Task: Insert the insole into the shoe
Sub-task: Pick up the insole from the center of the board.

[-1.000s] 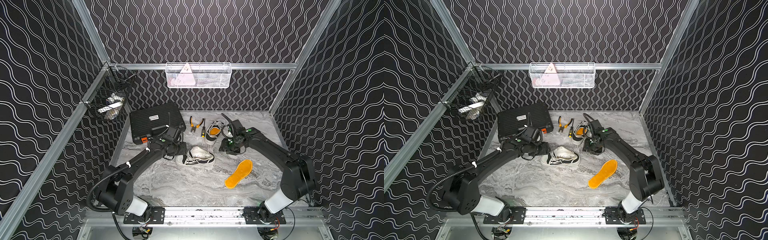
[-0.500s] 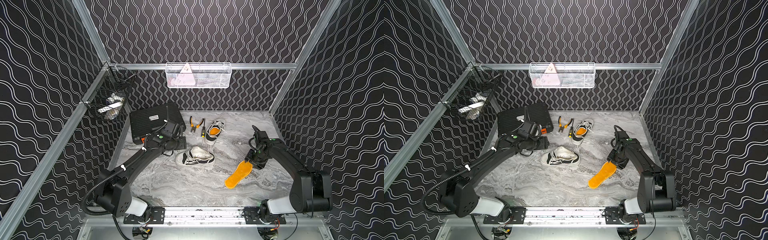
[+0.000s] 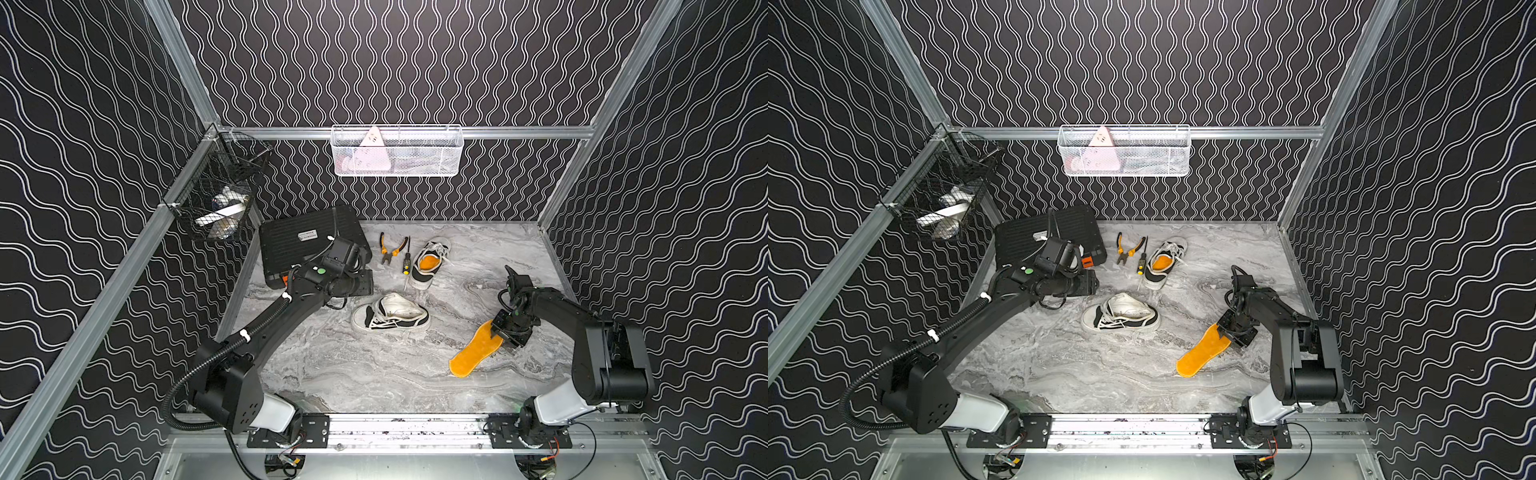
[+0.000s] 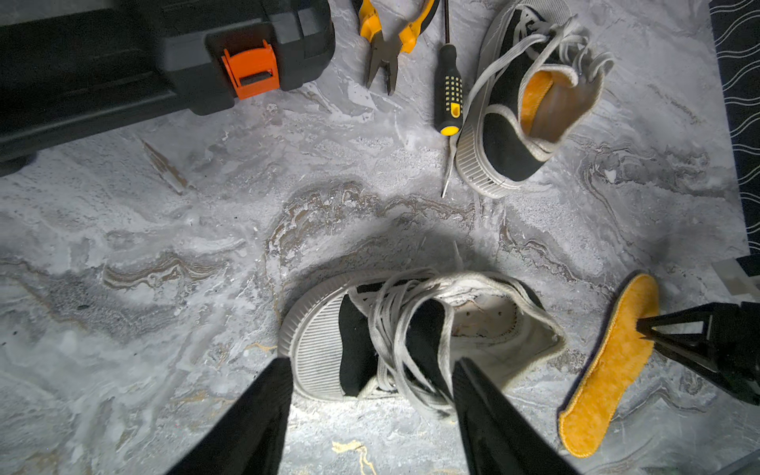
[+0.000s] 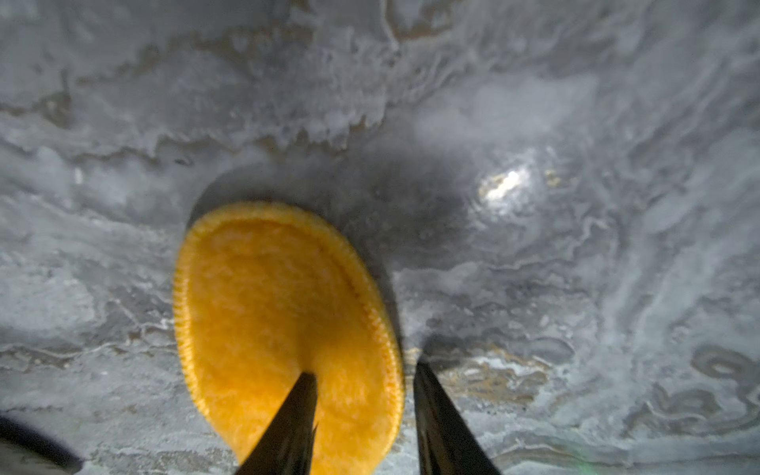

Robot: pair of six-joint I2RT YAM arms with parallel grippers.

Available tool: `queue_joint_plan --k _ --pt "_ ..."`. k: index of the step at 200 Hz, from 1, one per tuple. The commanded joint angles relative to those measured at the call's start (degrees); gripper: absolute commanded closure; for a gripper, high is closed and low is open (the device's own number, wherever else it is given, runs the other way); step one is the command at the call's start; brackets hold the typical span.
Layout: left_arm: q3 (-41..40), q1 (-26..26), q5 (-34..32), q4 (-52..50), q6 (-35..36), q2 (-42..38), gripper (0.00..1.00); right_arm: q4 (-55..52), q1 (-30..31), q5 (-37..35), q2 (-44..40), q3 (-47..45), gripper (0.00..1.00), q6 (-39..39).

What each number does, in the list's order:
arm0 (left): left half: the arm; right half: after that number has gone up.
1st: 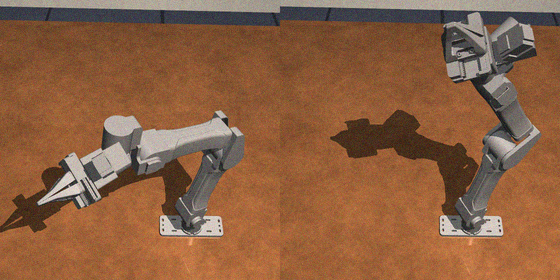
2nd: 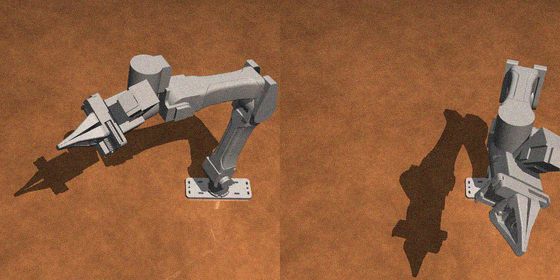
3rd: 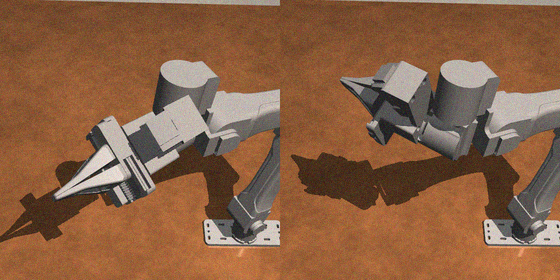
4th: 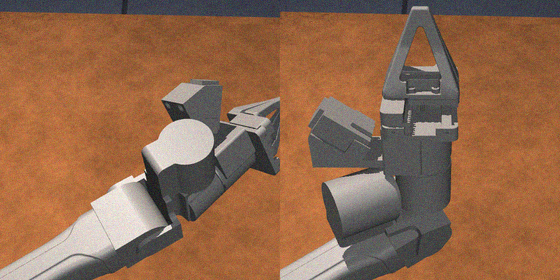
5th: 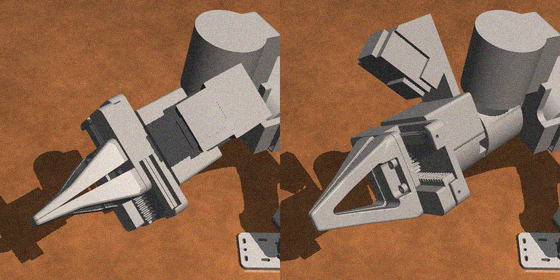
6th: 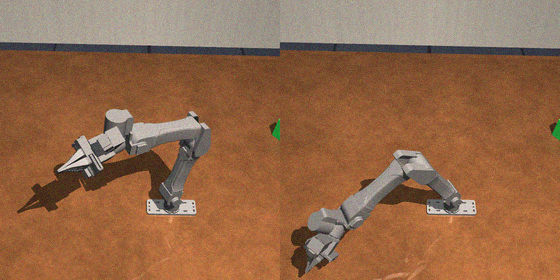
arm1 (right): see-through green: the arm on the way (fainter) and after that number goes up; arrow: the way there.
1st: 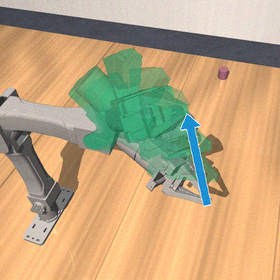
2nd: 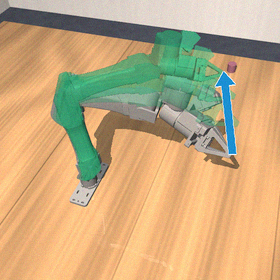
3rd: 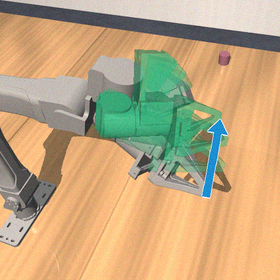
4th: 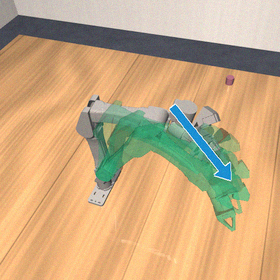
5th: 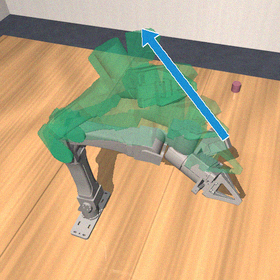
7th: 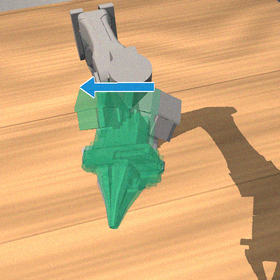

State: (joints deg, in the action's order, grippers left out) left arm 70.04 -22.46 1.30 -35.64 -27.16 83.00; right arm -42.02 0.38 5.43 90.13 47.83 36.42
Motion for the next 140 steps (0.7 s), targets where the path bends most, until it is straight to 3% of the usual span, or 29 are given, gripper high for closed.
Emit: queue_joint_plan --k 1,32,57,97,123,140 --pt "1.55 0.05 -1.01 -0.33 1.09 0.35 0.33 4.62 0.06 0.14 0.81 -1.68 0.72 -0.56" --pt "3.88 0.06 1.41 -0.51 2.26 1.99 0.33 6.16 0.94 2.38 -3.01 -0.22 0.87 -5.02" --pt "5.73 0.05 10.38 0.88 5.57 4.32 0.33 5.94 4.18 1.79 -6.84 3.36 0.91 -5.91" --pt "8.03 0.05 30.87 2.22 11.25 7.74 0.31 4.33 18.67 -1.57 -8.77 12.86 0.93 -13.11" --pt "9.84 0.06 37.59 1.14 13.94 9.31 0.29 1.70 28.53 -3.91 -8.76 19.10 0.93 -21.15" --pt "11.13 0.05 40.18 -0.48 16.31 10.03 0.27 -0.12 31.32 -0.96 -7.93 21.85 0.93 -24.74"
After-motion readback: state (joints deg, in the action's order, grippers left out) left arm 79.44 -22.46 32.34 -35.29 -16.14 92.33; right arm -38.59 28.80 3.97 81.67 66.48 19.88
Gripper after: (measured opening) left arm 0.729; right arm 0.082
